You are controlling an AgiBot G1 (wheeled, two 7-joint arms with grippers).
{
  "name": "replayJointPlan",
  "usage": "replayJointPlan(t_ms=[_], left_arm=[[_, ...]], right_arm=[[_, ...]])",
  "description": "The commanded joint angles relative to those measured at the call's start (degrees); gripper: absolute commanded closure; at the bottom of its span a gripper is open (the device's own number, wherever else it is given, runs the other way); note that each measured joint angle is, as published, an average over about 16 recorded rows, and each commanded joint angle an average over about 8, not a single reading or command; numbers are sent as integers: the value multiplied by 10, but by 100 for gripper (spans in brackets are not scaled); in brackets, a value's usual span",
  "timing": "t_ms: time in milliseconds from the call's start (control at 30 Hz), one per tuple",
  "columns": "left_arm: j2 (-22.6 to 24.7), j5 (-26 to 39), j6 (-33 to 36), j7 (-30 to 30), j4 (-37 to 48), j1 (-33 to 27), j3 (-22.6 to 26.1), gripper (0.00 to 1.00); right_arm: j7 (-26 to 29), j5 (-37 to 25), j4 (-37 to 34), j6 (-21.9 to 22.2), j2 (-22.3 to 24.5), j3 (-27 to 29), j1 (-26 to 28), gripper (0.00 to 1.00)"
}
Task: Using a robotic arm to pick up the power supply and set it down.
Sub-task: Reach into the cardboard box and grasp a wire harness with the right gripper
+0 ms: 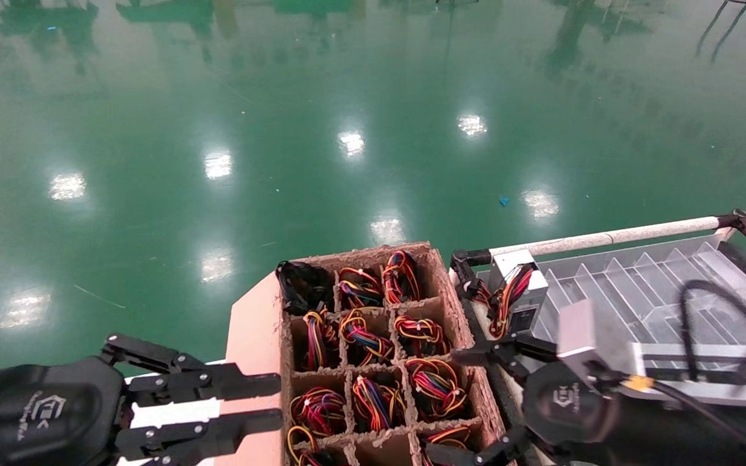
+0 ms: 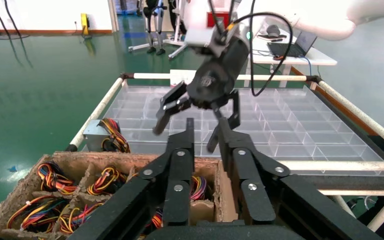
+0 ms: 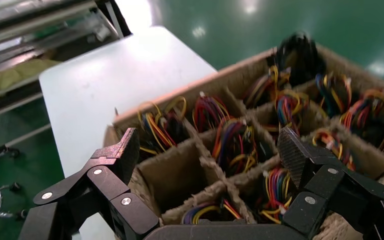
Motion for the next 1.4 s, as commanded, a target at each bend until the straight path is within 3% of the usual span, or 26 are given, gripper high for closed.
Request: replayJointPlan(t_ms=[33,200,333,633,733,800,967,1067,1167,1400], left_arm=[[0,0,0,0,0,0,0,100],[0,0,0,0,0,0,0,100],[0,0,0,0,0,0,0,100],[0,0,0,0,0,0,0,100],[0,0,0,0,0,0,0,94],[0,0,0,0,0,0,0,83],[0,0,0,0,0,0,1,34],[0,0,0,0,0,0,1,11],[0,0,0,0,0,0,1,2],[0,-1,0,0,0,0,1,0]], right_arm=[[18,-25,-2,8,-7,-13,10,23],[44,-94,-26,12,-36,-47,48,81],[58,-148,-47,5,-66,-77,81,99],[49,-208,-111,0,-115,-109,129,100],[42,-217,-129,1,-125,-113,138,100],[39,-223,-139,1,-130,-116,141,100],[34,-234,-157,2,-137,-122,148,100],[32,-239,-163,4,-138,-124,150,100],[29,-241,-167,6,-139,-125,149,100],[27,-244,-171,5,-136,-126,147,100]])
